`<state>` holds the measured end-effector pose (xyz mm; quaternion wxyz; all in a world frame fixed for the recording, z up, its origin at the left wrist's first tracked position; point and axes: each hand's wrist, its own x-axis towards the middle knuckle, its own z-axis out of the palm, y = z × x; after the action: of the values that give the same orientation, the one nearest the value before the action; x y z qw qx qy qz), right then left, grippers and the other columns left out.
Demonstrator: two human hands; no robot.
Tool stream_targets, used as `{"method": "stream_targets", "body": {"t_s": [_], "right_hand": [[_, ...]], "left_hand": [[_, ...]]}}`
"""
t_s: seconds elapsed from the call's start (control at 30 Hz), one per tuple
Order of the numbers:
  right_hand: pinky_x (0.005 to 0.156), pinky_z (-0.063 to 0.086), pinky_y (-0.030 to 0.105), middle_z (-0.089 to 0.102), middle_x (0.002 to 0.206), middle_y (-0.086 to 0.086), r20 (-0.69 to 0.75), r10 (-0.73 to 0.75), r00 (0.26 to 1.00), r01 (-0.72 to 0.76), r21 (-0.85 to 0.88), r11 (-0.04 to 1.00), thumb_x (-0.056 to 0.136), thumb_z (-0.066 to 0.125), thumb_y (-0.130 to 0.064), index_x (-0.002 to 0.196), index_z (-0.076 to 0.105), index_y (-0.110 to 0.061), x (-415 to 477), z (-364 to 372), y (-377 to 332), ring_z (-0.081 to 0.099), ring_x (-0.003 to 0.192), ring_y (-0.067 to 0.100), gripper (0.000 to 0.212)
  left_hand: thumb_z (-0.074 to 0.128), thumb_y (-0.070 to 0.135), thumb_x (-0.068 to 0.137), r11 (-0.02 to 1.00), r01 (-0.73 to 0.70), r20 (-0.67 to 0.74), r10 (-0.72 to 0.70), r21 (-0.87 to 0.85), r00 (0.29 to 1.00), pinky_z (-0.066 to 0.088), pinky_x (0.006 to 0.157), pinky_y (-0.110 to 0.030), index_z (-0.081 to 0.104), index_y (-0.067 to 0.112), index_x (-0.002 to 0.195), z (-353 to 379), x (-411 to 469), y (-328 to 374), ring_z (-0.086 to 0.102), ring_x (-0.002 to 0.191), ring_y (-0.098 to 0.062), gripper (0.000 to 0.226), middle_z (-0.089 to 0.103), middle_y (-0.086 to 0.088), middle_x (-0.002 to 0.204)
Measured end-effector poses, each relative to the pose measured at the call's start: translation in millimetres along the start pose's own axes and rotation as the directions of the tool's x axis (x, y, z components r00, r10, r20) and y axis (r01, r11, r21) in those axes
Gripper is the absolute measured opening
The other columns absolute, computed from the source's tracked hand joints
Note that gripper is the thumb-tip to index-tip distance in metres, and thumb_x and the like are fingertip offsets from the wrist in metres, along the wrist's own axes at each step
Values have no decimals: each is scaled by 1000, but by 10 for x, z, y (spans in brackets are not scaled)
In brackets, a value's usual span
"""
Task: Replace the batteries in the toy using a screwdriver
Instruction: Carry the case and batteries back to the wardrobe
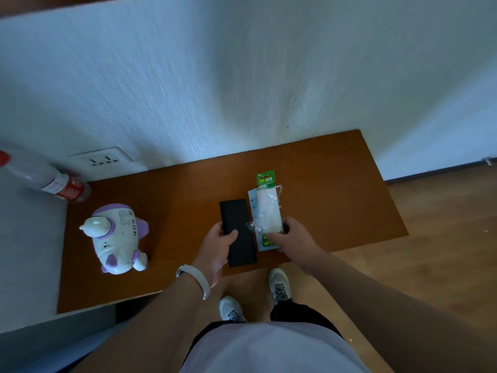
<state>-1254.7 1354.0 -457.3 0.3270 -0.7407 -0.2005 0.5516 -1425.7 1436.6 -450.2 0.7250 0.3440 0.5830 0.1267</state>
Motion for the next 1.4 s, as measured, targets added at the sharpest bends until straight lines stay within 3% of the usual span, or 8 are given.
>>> {"method": "stream_targets", "body": {"t_s": [0.07,0.17,0.4,0.53,0.73,0.87,1.13,1.4], "right_hand": [[84,60,38,65,110,2,-5,-11,1000,11,23,1000,88,71,-28,119,52,-19,-74,-57,-12,67,96,16,37],[86,59,42,65,110,1,-49,-17,999,19,36,999,89,71,-30,116,52,-20,-221,-130,-36,67,98,17,35],[83,59,41,69,106,4,-287,7,958,54,207,977,88,72,-26,111,57,-19,-723,-51,27,69,94,19,29],[68,52,31,69,105,8,-397,44,917,108,351,930,89,69,-17,109,58,-15,-1074,96,170,68,90,20,22],[64,49,29,68,101,5,-504,82,860,202,484,852,89,67,-15,107,59,-17,-1546,237,447,67,85,16,20],[65,50,28,69,104,4,-559,99,823,266,533,803,89,68,-16,111,58,-17,-1830,132,648,68,89,15,23],[70,51,29,71,106,2,-663,147,734,388,587,711,88,69,-21,110,60,-19,-2286,-448,1145,71,93,17,24],[69,54,26,71,106,1,-770,212,602,496,568,657,89,67,-22,110,59,-18,-3137,-1483,2018,73,89,13,23]], "left_hand": [[53,20,102,1000,-12,2,12,-9,1000,58,89,-52,55,24,126,23,-34,13,68,107,-28,24,67,-7,120],[54,18,102,999,-38,19,39,-23,999,57,89,-53,57,26,122,80,-86,32,67,106,-29,22,67,-7,120],[54,20,102,998,-60,210,59,-1,976,58,86,-54,58,24,126,151,-274,152,68,103,-29,25,69,-4,117],[54,21,102,993,-115,347,93,41,933,59,83,-53,61,26,127,98,-396,153,70,101,-28,27,72,-4,116],[55,17,100,983,-154,473,87,103,877,57,91,-52,64,25,121,239,-637,117,70,105,-27,24,74,-4,114],[55,17,100,971,-175,532,62,164,845,60,82,-45,66,25,118,478,-849,4,70,102,-25,22,75,-3,111],[57,15,100,941,-224,604,28,252,797,59,83,-45,63,24,125,1350,-1212,-263,69,105,-26,28,74,-3,114],[57,18,100,878,-294,680,-49,379,732,60,74,-39,64,20,118,2717,-1926,-920,74,92,-20,19,77,-1,102]]}}
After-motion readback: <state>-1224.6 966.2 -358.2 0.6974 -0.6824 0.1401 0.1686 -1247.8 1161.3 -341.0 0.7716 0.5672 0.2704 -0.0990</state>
